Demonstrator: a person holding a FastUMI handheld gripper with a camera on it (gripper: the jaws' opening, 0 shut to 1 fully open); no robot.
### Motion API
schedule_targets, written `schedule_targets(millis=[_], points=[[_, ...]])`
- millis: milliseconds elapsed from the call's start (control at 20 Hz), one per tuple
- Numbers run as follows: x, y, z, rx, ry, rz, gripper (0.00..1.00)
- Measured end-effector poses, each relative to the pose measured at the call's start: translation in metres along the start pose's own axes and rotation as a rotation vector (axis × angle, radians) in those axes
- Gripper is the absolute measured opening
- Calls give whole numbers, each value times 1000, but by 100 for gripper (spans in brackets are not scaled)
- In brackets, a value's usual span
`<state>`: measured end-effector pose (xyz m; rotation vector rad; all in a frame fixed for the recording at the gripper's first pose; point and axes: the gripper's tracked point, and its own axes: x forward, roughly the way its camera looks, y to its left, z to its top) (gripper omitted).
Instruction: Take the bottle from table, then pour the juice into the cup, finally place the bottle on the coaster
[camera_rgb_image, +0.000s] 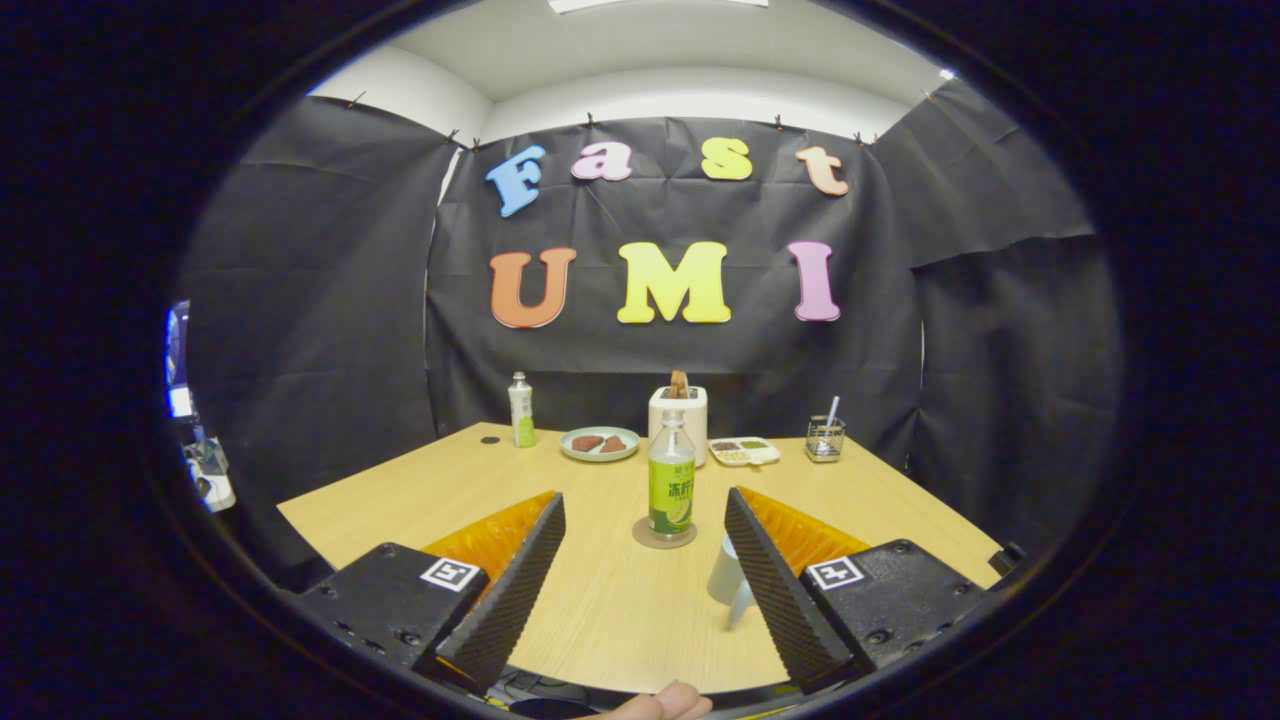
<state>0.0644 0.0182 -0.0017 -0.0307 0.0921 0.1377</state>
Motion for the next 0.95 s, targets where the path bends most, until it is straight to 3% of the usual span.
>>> schedule_targets(millis=[150, 300, 550, 950], points=[[-1, 3, 5, -2, -21, 26, 100], [-9, -20, 5, -15, 15, -55, 100], [-35, -40, 22, 30, -24, -92, 100], [-64, -56, 36, 161, -88, -48, 100]])
